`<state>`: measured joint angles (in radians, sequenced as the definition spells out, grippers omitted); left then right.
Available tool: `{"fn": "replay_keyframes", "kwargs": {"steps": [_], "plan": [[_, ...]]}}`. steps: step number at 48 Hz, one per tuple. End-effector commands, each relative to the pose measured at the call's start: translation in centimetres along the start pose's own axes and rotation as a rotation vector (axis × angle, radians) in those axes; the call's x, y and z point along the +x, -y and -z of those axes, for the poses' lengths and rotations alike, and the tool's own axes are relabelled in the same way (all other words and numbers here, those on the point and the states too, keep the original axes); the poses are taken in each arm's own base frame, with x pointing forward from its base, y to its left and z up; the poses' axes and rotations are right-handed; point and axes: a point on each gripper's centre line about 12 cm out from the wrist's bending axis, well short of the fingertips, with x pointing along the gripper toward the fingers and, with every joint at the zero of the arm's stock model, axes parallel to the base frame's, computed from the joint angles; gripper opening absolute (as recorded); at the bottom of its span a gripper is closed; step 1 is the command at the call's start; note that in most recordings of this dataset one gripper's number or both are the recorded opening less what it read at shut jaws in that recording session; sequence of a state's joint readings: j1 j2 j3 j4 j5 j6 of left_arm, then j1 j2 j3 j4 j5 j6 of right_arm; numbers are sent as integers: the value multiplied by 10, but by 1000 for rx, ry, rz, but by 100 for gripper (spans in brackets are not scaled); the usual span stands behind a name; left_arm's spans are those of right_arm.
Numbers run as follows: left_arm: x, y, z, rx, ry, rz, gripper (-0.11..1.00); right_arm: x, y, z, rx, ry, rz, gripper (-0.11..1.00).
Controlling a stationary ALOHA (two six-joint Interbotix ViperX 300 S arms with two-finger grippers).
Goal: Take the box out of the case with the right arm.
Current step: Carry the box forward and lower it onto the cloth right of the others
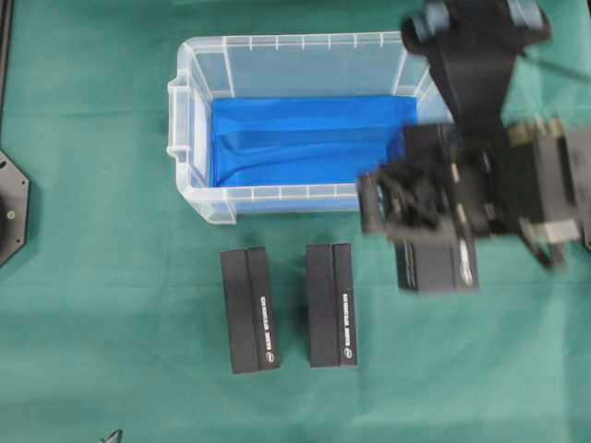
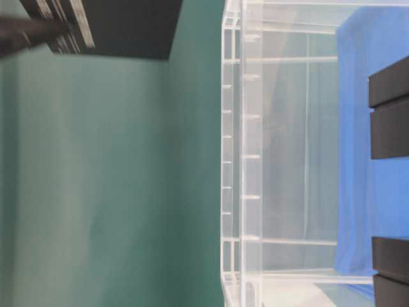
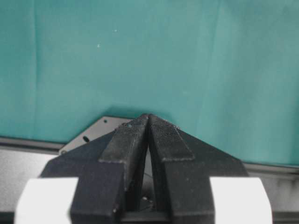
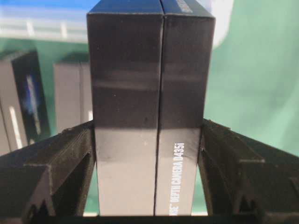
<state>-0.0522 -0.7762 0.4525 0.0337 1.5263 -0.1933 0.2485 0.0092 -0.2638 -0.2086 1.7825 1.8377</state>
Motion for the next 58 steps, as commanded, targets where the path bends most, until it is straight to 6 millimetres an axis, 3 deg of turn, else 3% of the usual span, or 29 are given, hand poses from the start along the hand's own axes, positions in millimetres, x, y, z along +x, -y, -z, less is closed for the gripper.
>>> {"fn": "replay_keyframes", "kwargs": {"steps": [1, 12, 36, 44, 58], "plan": [[-2, -1, -3, -6, 11, -3, 0, -19, 8, 15, 13, -20, -48, 65], [-2, -1, -2, -6, 8, -3, 0, -23, 16, 51, 27, -38, -66, 65], [-2, -1, -3, -6, 10, -3, 0, -15, 16, 57, 23, -26, -41, 65], [-2, -1, -3, -6, 10, -3, 0, -2, 15, 60, 20, -13, -19, 65], [-2, -1, -3, -6, 10, -3, 0, 39, 14, 67, 22, -3, -5, 65]]}}
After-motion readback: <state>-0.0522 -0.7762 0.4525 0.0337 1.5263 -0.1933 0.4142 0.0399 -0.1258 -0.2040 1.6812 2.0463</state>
